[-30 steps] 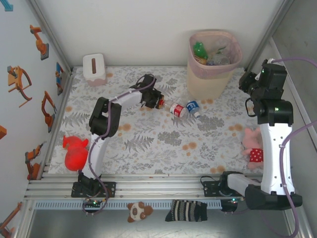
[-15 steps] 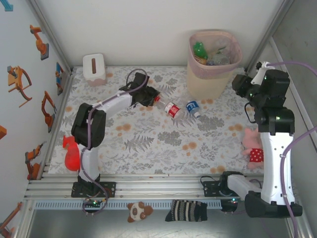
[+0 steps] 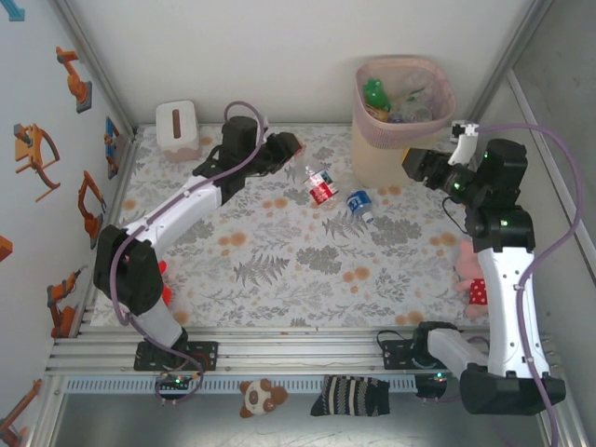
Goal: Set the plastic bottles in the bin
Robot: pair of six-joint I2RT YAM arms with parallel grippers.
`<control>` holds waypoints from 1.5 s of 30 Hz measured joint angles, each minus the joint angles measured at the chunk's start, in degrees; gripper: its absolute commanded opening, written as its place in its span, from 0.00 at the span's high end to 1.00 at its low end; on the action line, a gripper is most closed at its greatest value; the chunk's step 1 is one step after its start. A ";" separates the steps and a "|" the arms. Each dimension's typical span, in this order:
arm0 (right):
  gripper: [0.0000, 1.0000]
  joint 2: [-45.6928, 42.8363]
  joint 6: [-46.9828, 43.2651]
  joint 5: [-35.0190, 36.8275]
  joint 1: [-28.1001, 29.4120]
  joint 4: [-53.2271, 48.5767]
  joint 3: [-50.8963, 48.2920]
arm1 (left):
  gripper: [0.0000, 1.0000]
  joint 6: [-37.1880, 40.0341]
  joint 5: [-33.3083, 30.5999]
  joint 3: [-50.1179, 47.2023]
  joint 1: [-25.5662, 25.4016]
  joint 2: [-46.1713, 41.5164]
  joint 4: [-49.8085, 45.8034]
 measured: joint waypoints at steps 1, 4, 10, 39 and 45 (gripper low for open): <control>0.40 0.02 0.24 -1.44 0.33 1.18 -0.63 | 0.81 0.76 1.81 -0.70 0.00 -0.52 2.40; 0.37 0.09 -0.31 -5.05 2.51 3.56 -1.36 | 0.82 2.91 8.31 -0.98 0.00 -0.74 8.72; 0.29 0.76 -6.34 -10.71 9.55 4.70 -1.18 | 0.86 5.88 19.39 -0.96 -0.22 -1.09 17.14; 0.28 7.98 -27.58 -20.98 26.56 -5.31 2.67 | 0.79 23.67 35.93 1.18 -6.05 -12.55 14.60; 0.27 8.20 -27.30 -20.96 27.15 -5.38 3.23 | 0.76 24.09 35.95 1.18 -6.36 -13.07 15.15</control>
